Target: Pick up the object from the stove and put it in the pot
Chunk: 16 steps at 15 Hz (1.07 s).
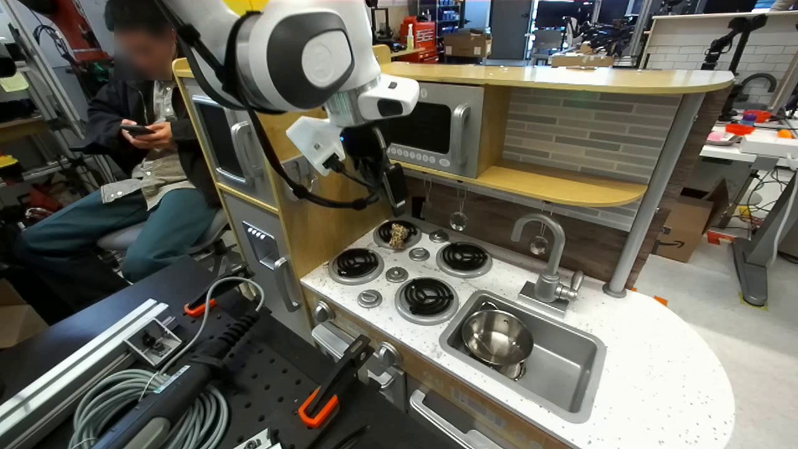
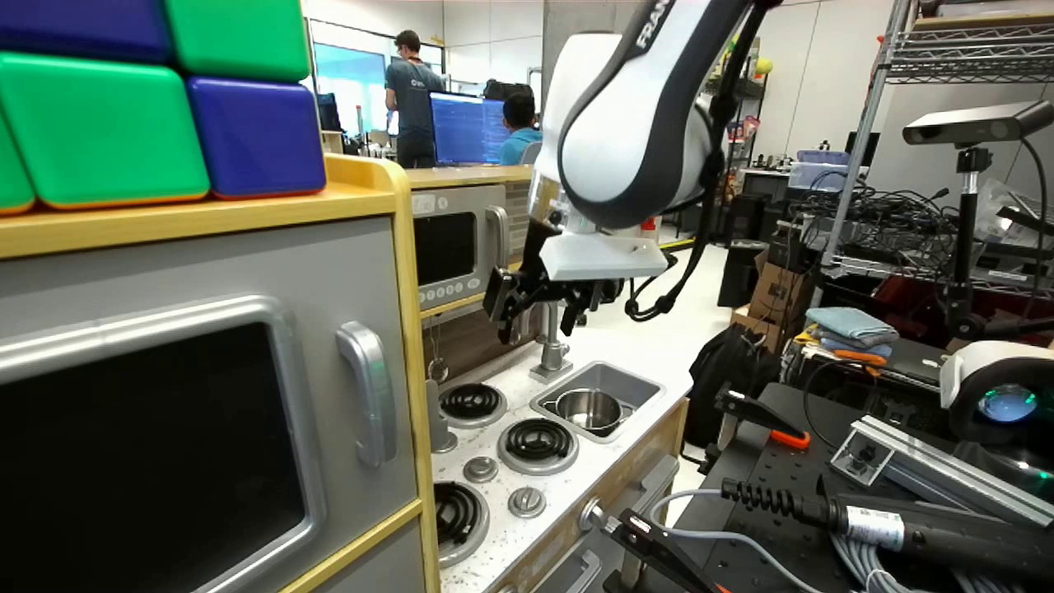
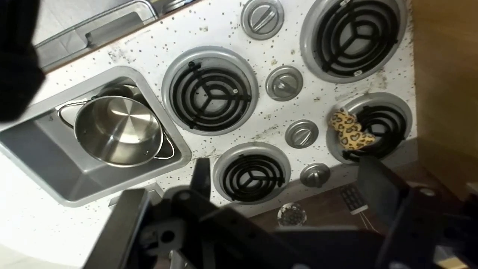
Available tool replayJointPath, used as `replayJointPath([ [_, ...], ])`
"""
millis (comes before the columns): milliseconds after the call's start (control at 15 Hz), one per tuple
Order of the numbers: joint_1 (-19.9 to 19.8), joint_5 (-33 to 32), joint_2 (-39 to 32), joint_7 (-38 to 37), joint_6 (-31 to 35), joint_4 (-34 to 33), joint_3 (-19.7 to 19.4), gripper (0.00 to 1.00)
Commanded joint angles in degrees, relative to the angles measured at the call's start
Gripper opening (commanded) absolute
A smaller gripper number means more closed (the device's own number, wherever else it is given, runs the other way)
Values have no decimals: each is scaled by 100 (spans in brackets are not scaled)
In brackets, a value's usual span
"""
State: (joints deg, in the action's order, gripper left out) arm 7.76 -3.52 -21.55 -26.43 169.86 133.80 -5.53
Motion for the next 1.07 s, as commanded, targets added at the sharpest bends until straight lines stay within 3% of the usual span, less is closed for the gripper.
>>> replayJointPath([
  [0, 368, 201, -1045, 37, 793, -691, -336, 100],
  [400, 73, 1049, -2018, 387, 917, -1545, 299, 100],
  [467, 251, 1062, -1740, 404, 788, -1234, 92, 100],
  [667, 242, 1141, -1965, 408, 787, -1454, 168, 100],
  [1000, 346, 1160, -2393, 474, 1327, -1703, -6, 100],
])
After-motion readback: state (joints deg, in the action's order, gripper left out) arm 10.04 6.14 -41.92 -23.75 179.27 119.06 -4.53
